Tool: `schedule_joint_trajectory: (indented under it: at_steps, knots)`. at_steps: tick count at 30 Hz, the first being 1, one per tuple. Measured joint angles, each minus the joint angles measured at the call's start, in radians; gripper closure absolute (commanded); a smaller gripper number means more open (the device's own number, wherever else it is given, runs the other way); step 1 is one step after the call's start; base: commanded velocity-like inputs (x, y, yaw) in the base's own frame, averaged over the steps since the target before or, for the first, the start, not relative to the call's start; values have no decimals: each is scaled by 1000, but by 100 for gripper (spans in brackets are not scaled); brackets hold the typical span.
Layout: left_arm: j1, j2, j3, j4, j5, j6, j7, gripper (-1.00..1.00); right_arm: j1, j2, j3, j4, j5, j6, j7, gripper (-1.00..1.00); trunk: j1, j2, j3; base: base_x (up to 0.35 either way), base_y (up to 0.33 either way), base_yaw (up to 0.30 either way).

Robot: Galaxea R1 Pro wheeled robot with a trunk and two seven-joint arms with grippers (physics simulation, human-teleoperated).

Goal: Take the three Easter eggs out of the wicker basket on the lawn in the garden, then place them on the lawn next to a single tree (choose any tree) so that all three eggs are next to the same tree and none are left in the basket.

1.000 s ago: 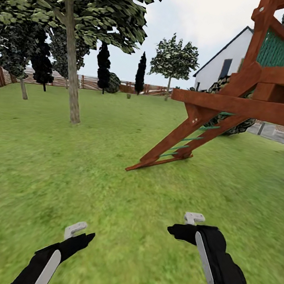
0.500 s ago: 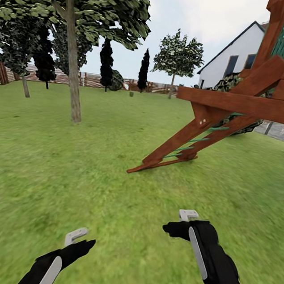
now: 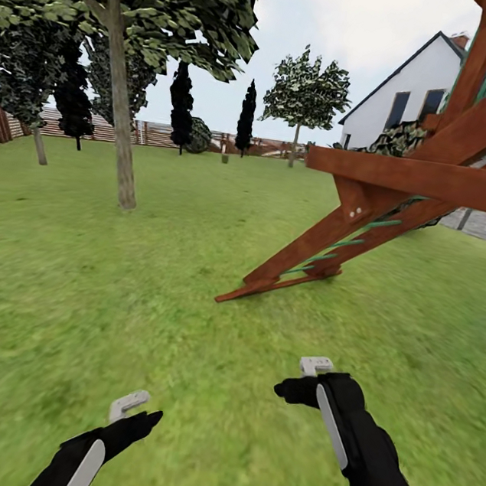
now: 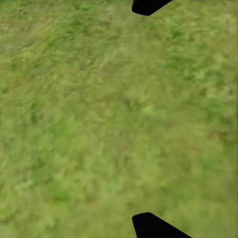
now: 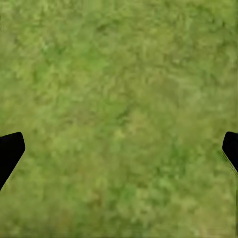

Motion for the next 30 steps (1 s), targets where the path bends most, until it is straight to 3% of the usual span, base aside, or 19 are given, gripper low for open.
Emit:
schedule_joint_trajectory:
  at_steps: [9,30]
  knots:
    - [0,0,4,0,-1,-1,0,-100,2,1,20,-8,-1,1,0,-100,0,0,1,329,0,96]
    - [0,0,5,0,-1,-1,0,-100,2,0,22,-9,0,2,1,-100,0,0,1,329,0,269]
